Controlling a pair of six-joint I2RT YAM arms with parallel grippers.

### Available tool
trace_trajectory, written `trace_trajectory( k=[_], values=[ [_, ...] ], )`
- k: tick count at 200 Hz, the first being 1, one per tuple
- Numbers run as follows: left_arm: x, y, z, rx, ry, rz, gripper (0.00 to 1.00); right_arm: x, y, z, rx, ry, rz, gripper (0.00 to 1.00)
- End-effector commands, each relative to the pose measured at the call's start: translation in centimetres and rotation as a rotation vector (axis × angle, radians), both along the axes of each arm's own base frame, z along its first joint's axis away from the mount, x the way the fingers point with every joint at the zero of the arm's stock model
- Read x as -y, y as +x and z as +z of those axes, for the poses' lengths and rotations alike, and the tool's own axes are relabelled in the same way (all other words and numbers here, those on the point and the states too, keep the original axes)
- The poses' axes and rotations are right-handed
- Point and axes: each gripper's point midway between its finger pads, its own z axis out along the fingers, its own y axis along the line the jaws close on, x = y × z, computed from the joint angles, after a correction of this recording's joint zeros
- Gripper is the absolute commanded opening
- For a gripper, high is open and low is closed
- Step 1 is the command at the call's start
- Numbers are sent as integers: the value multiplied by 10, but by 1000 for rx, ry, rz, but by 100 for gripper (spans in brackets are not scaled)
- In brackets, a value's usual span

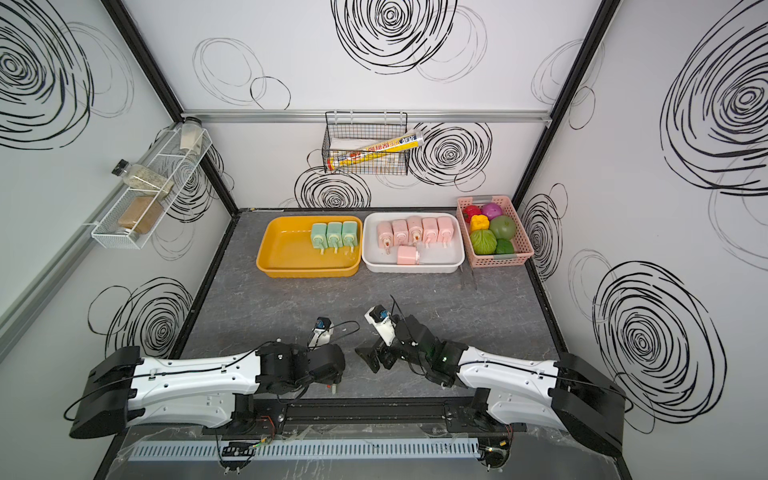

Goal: Place the pencil sharpeners by color into the storage box
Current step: Pick up the pencil sharpener from the center of the board.

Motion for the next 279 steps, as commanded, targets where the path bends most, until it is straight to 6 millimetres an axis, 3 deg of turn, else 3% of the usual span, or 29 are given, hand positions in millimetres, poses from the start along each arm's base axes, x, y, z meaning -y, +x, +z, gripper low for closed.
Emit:
trace_trajectory(
  k=[1,89,104,121,133,176,230,257,279],
  values=[
    [5,1,2,3,1,-10,75,1,-1,2,12,-4,4,100],
    [13,3,5,12,-5,-45,49,-2,-6,2,9,-1,37,100],
    [14,3,6,16,-11,-47,36,-3,-7,2,8,1,43,100],
    [13,5,9,27,-20,-39,12,-4,-8,1,5,2,53,100],
    [12,6,9,27,-23,-30,0,-4,-9,1,3,4,58,100],
    [12,18,19,56,-41,-25,0,-7,-13,4,0,22,83,100],
    [7,54,54,153,-139,22,0,-14,-14,18,18,82,102,100],
    [-12,78,69,198,-134,96,0,-14,-7,27,44,108,68,100],
    [-33,91,76,228,-106,154,0,-12,4,46,88,175,2,100]
  ],
)
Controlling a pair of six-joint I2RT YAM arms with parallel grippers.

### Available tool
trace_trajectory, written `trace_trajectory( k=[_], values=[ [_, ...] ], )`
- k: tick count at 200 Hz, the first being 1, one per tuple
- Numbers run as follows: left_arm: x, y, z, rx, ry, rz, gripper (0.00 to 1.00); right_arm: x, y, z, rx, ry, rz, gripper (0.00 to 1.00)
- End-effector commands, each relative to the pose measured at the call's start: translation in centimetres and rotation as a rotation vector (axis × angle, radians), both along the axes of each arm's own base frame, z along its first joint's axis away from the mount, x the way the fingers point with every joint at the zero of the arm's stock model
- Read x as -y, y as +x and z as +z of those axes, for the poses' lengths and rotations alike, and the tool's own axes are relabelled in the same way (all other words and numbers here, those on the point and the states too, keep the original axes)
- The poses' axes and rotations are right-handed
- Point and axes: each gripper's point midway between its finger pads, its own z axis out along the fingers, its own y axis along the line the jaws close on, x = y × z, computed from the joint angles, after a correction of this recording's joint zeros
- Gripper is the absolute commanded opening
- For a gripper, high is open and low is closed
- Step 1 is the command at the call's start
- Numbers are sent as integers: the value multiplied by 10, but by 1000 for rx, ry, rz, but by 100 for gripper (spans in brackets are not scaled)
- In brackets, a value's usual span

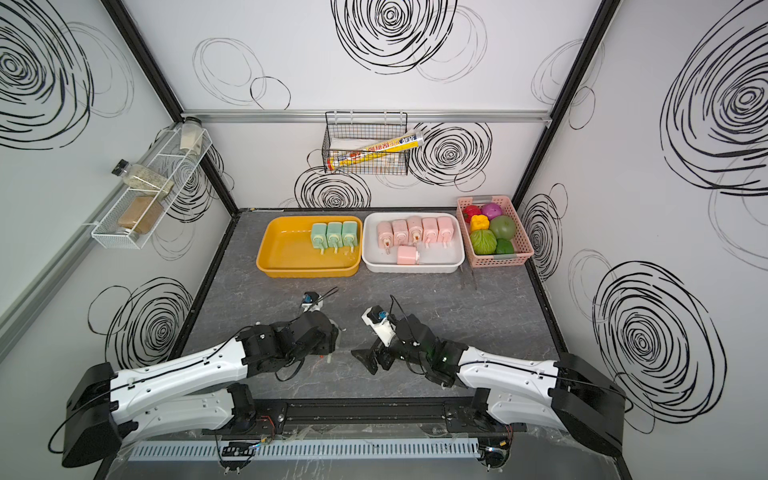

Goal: Place the pencil sharpeners by color into the storage box
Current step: Pick up the pencil sharpener from the center of the board.

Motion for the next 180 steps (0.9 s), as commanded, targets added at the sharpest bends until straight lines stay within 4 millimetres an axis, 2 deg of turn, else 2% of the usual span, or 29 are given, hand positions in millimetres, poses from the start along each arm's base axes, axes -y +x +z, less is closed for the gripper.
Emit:
trace_trajectory(
  k=[1,23,53,78,93,111,135,157,180],
  values=[
    [-12,20,26,88,-2,35,0,-1,11,31,66,111,-63,100],
    [-26,29,32,107,13,64,0,3,25,51,108,180,-150,100],
    [-46,45,42,155,45,122,0,11,40,62,162,213,-238,100],
    [-60,65,62,223,39,200,0,13,47,71,193,229,-271,100],
    [-57,78,73,254,-7,207,0,16,55,75,203,229,-317,100],
    [-59,93,85,274,-4,222,0,26,72,73,181,199,-422,100],
    [-73,112,104,316,65,256,0,34,82,73,148,210,-470,100],
    [-83,125,124,378,11,300,0,50,93,63,97,210,-557,100],
    [-91,140,137,416,-20,341,0,66,99,56,51,230,-615,100]
  ],
)
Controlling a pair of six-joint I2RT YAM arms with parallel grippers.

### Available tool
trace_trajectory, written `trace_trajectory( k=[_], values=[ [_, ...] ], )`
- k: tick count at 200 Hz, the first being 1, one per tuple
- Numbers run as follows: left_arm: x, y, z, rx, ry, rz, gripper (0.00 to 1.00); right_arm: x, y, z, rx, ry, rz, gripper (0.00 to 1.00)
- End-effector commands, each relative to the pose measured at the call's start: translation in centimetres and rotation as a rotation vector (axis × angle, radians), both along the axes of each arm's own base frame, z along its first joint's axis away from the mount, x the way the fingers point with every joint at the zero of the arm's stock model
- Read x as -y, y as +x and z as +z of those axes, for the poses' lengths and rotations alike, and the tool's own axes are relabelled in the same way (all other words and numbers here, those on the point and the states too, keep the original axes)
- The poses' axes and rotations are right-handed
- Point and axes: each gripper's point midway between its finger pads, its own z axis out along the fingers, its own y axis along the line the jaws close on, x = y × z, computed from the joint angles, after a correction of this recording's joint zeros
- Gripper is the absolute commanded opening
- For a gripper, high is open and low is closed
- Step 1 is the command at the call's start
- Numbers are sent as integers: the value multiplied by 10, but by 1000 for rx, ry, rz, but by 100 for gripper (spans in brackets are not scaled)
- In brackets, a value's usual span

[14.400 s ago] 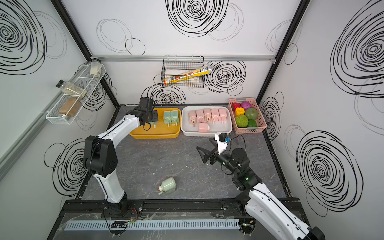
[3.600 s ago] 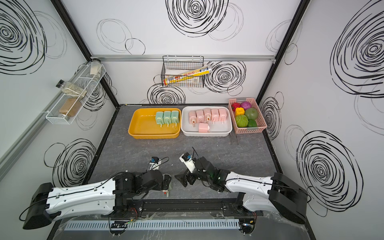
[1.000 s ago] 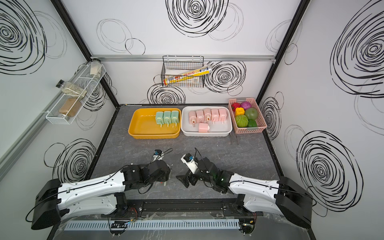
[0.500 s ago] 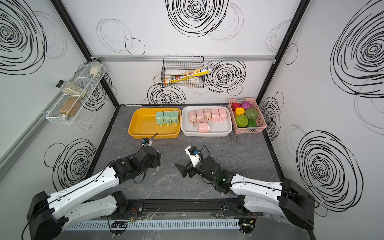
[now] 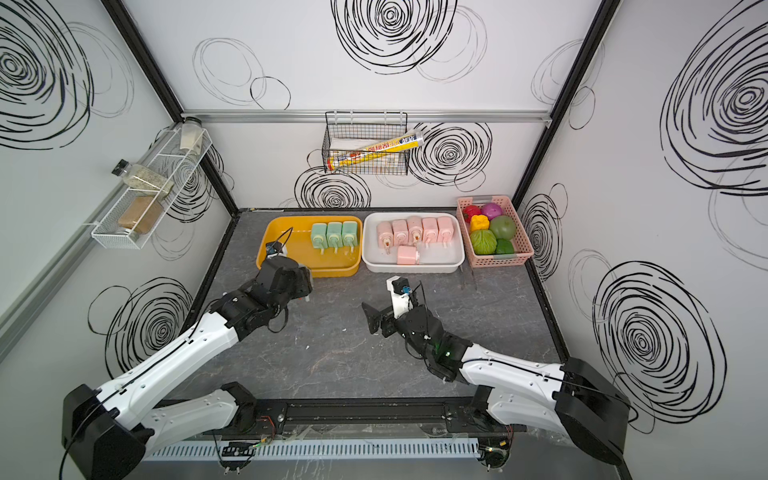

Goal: Place the pencil sharpeners by color into the storage box
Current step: Pick up the pencil sharpener from the center of the board, then place the pencil sharpener in the storage box.

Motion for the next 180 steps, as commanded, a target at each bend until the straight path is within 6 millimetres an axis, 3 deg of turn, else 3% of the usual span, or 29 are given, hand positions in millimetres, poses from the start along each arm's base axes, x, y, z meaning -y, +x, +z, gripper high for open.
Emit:
trace_trajectory(
  k=[1,41,75,125,180],
  values=[
    [-6,25,41,139,-40,35,0,19,10,-2,-53,56,-89,100],
    [-34,52,55,197,45,140,0,44,15,-3,-87,70,-153,100],
    [-46,79,50,184,8,131,0,57,11,0,-78,81,-150,100],
    [-60,120,21,61,76,101,0,65,4,6,-64,3,-99,100],
    [-71,166,-2,-43,141,4,0,65,-1,-2,-86,-82,-64,100]
  ],
)
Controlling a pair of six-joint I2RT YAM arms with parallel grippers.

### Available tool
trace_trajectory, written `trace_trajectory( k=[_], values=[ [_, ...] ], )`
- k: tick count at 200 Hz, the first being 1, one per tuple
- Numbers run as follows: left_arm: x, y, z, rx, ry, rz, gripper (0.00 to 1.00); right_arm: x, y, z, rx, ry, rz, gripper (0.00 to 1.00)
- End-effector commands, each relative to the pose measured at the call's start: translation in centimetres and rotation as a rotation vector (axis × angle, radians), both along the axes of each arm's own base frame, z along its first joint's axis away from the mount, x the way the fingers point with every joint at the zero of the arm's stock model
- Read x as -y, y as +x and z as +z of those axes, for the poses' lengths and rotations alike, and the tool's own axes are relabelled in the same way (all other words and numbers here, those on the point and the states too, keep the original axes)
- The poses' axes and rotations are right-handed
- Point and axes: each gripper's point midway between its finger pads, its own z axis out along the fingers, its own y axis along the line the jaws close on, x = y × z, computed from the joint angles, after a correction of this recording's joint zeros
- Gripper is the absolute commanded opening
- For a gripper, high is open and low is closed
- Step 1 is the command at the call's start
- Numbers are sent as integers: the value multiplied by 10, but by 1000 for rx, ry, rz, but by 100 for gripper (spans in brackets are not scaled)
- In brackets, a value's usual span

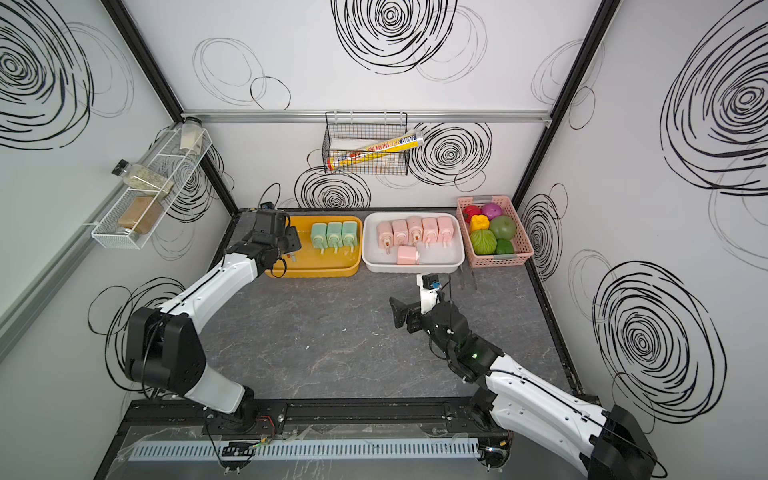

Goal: Place the pencil sharpeners by color into the storage box
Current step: Place the pencil sharpener in the storage box.

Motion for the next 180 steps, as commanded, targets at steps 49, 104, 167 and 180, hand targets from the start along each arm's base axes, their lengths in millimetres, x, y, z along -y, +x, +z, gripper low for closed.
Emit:
trace_trajectory(
  k=[49,104,167,180],
  values=[
    [1,63,-17,-49,-86,-224,0,-2,-3,2,-8,-19,29,100],
    [-15,92,-48,-127,-90,-242,0,3,-4,13,18,10,11,100],
    [-4,117,-67,-143,-137,-303,0,10,-8,10,-1,40,-7,100],
    [-3,120,-68,-143,-148,-313,0,11,-9,10,-4,43,-13,100]
  ],
)
